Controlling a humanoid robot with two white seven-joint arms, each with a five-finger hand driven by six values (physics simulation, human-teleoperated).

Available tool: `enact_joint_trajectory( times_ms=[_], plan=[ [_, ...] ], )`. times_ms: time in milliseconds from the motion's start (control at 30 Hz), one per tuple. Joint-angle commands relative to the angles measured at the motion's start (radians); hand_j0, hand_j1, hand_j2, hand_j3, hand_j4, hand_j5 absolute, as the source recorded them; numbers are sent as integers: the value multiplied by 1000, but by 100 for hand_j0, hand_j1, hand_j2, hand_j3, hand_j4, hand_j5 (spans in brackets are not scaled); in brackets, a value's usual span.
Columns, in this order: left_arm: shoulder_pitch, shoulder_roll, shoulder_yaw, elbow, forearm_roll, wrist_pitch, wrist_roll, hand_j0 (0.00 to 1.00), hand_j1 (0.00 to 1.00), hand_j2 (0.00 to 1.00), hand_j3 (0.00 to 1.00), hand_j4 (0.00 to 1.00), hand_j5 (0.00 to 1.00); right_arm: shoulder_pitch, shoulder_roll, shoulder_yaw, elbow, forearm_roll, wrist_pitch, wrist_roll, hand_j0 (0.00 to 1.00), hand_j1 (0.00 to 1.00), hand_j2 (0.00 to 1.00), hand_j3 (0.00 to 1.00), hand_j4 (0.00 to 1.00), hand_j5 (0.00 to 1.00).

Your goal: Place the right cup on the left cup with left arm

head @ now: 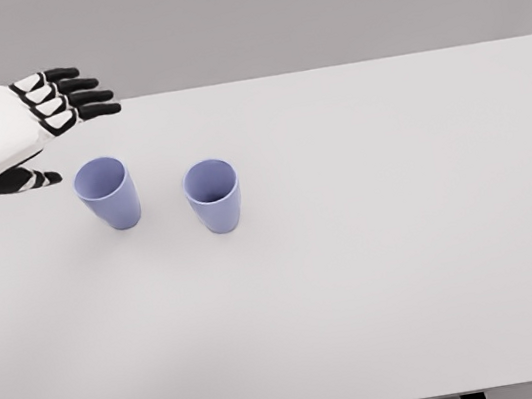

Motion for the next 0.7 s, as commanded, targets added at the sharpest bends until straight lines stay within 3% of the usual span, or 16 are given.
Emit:
enact_joint_trajectory(
  times_ms=[0,67,133,200,267,333,467,500,567,600,633,667],
  plan=[
    [0,-33,-14,-8,-59,1,-1,100,100,100,100,100,100,0,0,0,0,0,1,0,100,100,100,100,100,100],
    [-40,-42,-14,-15,-70,1,-53,100,100,100,100,100,100,0,0,0,0,0,-1,0,100,100,100,100,100,100],
    [-120,-50,-15,-14,0,1,-279,100,100,100,100,100,100,0,0,0,0,0,-1,0,100,100,100,100,100,100],
    [-132,-49,-15,-15,126,1,-460,100,100,100,100,100,100,0,0,0,0,0,1,0,100,100,100,100,100,100],
    [-138,-72,-18,-17,208,1,-468,100,100,100,100,100,100,0,0,0,0,0,1,0,100,100,100,100,100,100],
    [-160,-122,-17,-22,238,1,-468,98,98,98,98,98,98,0,0,0,0,0,-1,0,100,100,100,100,100,100],
    [-212,-122,-25,-22,252,1,-468,99,99,99,99,99,99,0,0,0,0,0,1,0,100,100,100,100,100,100],
    [-225,-124,-63,-22,252,1,-468,99,99,99,99,99,99,0,0,0,0,0,1,0,100,100,100,100,100,100],
    [-347,-136,-239,-20,289,1,-468,100,100,100,100,100,100,0,0,0,0,0,-1,0,100,100,100,100,100,100],
    [-385,-145,-293,-22,315,1,-468,100,100,100,100,100,100,0,0,0,0,0,-1,0,100,100,100,100,100,100],
    [-474,-151,-422,-20,358,1,-468,100,100,100,100,100,100,0,0,0,0,0,1,0,100,100,100,100,100,100],
    [-515,-153,-486,-14,363,1,-468,100,100,100,100,100,100,0,0,0,0,0,1,0,100,100,100,100,100,100]
  ],
)
